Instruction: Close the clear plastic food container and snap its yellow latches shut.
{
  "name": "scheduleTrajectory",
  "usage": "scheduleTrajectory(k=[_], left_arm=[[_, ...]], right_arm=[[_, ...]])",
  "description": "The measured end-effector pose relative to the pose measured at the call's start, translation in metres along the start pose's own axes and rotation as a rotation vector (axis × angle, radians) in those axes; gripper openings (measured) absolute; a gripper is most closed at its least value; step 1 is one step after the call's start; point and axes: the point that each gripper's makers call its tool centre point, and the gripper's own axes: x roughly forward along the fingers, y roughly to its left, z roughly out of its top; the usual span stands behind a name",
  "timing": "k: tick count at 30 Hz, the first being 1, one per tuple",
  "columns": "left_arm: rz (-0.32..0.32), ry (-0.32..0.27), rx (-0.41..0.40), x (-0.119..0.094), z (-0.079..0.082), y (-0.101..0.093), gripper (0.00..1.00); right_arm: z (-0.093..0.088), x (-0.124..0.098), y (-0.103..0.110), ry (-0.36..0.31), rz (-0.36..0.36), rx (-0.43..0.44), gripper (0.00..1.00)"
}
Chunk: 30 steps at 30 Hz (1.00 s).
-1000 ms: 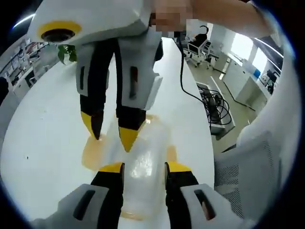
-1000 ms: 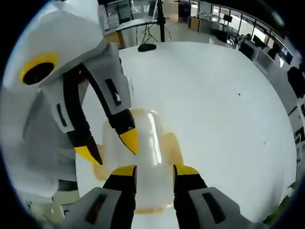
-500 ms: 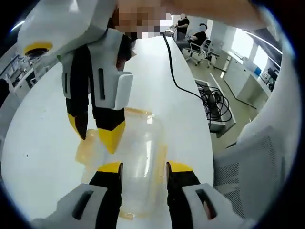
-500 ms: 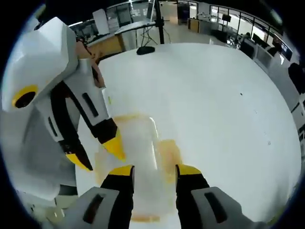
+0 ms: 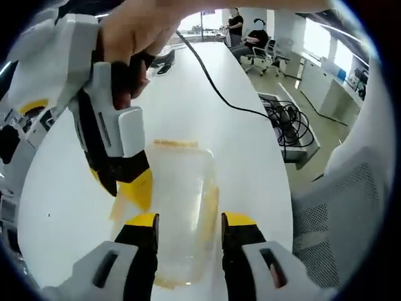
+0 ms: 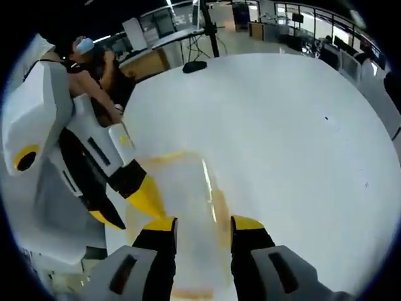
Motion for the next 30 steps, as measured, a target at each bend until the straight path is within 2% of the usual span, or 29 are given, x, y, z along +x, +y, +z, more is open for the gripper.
scheduleTrajectory(k=[7,13,16,21,30], left_arm=[[0.028,0.010,0.044,0.0013,-0.0020,0.0004,0.40],[0.065,0.020,0.065,0.0035,-0.0021,0.0005,0.39],[0.086,0.012,0.082,0.0043,-0.0035,0.0015,0.38],[0.112,0.006,0.092,0.0052,-0.0031,0.0014,0.37],[0.159,0.048,0.109,0.0088,-0.0032,0.0006,0.37]], right_arm=[[-0.0016,0.0016,-0.0008,0.026,0.053,0.000,0.31],[-0.0010,0.0042,0.0002,0.090,0.095,-0.011,0.32],[-0.0015,0.0050,0.0008,0.117,0.100,-0.015,0.32],[-0.0034,0.0046,0.0010,0.120,0.105,-0.010,0.31],[-0.0033,0.0063,0.0020,0.153,0.107,-0.019,0.31]])
